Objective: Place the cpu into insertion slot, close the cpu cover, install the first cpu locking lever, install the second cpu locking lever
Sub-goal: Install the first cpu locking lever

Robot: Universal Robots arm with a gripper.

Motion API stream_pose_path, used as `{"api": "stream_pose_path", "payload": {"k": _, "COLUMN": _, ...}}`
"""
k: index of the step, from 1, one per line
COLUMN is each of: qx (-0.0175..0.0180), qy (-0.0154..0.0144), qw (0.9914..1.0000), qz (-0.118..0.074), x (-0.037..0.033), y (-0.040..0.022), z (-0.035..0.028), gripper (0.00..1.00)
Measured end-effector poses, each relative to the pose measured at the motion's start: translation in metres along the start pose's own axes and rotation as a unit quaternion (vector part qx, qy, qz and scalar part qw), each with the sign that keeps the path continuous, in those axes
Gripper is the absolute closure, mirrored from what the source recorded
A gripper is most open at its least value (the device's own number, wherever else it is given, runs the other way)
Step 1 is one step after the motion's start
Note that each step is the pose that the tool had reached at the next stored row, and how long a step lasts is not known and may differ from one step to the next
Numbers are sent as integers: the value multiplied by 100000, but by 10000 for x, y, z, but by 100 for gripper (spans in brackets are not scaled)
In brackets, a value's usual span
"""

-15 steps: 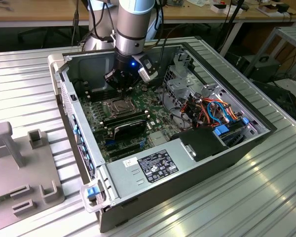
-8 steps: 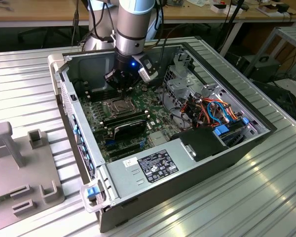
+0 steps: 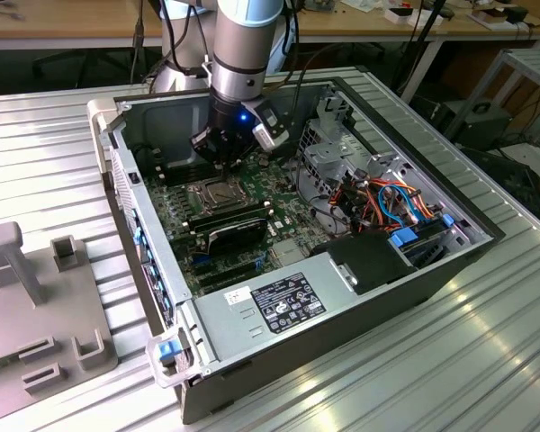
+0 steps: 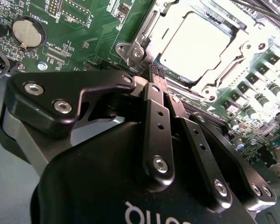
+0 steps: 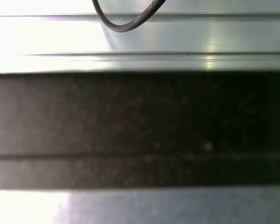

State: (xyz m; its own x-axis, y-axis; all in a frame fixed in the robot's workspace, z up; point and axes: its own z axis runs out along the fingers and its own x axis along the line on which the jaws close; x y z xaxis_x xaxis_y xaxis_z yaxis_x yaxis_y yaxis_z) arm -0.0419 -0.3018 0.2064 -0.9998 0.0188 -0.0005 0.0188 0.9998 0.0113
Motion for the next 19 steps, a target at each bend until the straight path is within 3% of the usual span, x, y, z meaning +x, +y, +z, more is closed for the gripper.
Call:
{"api": "stream_pose_path", "payload": {"k": 12, "qx": 56, "qy": 33, "qw": 100000, "qz": -3, "x": -18, "y": -2, "z": 74, "gripper": 89}}
{"api": "stream_pose_path", "payload": {"k": 19, "qx": 97, "qy": 37, "qw": 100000, "qz": 5, "x": -21, "y": 3, "z": 44, "gripper": 89}}
